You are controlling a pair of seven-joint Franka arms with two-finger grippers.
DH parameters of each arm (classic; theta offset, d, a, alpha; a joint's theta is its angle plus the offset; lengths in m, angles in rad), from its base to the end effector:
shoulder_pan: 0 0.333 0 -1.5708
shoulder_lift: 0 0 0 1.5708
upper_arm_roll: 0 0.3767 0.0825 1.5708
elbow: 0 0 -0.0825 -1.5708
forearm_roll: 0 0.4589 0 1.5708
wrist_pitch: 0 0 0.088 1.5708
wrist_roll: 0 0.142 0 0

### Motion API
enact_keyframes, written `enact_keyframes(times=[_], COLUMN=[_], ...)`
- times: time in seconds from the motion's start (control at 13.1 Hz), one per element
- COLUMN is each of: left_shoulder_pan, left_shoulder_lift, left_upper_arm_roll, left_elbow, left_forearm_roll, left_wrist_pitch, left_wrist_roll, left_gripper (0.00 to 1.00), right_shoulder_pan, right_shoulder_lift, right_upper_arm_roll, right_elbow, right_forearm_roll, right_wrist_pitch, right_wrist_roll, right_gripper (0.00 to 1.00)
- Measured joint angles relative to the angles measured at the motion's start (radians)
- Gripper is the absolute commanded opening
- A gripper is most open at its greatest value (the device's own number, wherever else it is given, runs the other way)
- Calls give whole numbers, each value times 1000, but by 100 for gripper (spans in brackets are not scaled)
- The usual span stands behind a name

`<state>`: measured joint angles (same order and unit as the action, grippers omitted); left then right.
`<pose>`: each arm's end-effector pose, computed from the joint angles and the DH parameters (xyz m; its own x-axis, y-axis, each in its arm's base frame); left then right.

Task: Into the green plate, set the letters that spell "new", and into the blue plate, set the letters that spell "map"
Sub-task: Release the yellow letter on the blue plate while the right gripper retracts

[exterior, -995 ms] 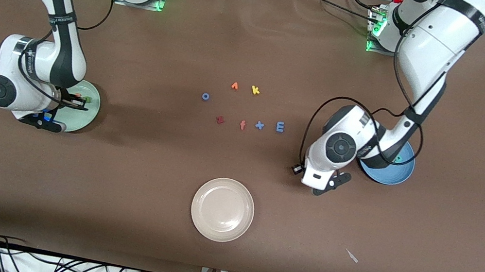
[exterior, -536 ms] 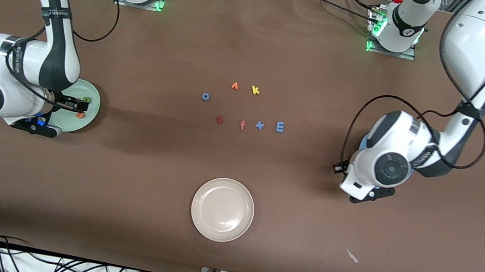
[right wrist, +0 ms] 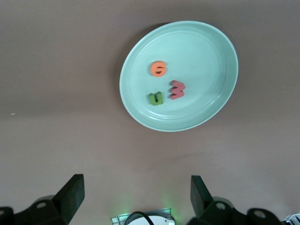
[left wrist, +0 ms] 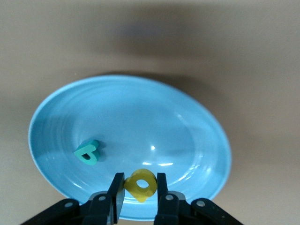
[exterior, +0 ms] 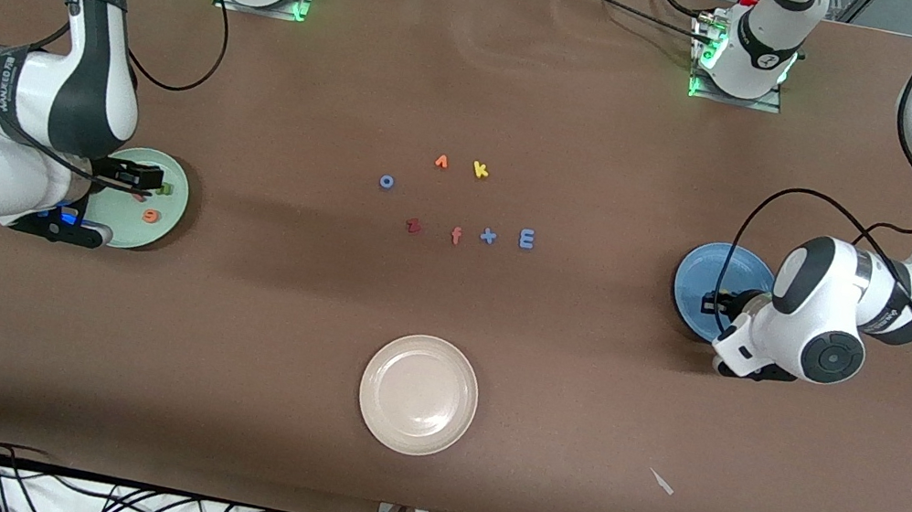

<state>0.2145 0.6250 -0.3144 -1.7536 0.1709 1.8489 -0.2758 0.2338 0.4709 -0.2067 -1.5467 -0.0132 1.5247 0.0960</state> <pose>0.6725 -0.0407 0.1649 0.8769 0.1029 -0.4696 0.0788 -0.9944 -0.0707 0.7034 0.0339 0.3469 0.8872 -0.0957 -0.4513 -0.0308 -0.9884 0.1489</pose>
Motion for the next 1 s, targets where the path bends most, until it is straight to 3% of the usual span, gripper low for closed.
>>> enact_keyframes(times=[0.15, 0.23, 0.46, 0.77, 1.0], left_shoulder_pan=[3, 3, 3, 3, 3], left_shoulder_lift=[2, 2, 3, -1, -13], left_upper_arm_roll=[-1, -2, -2, -10, -75], left_elbow=[-17, -20, -21, -6, 19], left_forearm_roll=[0, 0, 0, -1, -9], left_wrist_pitch=[1, 1, 2, 6, 6], left_wrist_roll=[12, 13, 14, 12, -67], left_gripper=[90, 99, 100, 100, 100], right_shoulder_pan=[27, 36, 44, 17, -45], right_shoulder_lift=[-19, -31, -118, -336, -447], right_upper_arm_roll=[7, 11, 26, 51, 78], right_elbow=[2, 3, -26, -146, -146], right_forearm_roll=[0, -1, -2, -4, -5], right_wrist_pitch=[-6, -7, 31, 125, 76], right_wrist_roll=[0, 0, 0, 0, 0], right_gripper=[100, 100, 100, 100, 100])
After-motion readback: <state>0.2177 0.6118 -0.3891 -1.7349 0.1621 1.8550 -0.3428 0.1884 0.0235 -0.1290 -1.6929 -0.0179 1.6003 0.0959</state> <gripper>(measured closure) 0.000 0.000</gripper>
